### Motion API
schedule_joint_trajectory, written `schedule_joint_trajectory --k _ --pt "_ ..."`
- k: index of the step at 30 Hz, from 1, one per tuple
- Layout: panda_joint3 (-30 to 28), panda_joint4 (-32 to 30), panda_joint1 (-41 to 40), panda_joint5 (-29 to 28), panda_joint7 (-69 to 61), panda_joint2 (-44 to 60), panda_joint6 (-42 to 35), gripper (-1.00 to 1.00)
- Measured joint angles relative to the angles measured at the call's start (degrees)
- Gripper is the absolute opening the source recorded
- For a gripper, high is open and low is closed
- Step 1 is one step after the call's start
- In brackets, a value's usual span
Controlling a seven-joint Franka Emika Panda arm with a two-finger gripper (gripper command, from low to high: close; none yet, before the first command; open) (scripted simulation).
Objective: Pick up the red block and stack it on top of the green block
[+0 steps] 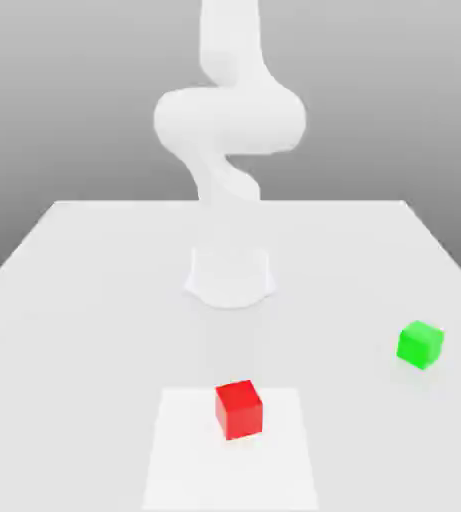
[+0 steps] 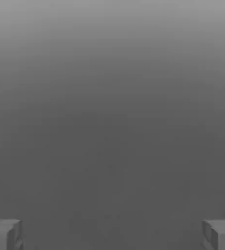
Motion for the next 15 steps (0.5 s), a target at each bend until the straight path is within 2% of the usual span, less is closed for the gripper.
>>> schedule_joint_trajectory --k 10,15 --pt "-5.4 -13.8 6.7 5.2 -11.7 21.0 12.8 0.0" --pt "-5.3 -21.2 7.8 4.2 -15.5 32.4 20.1 0.0"
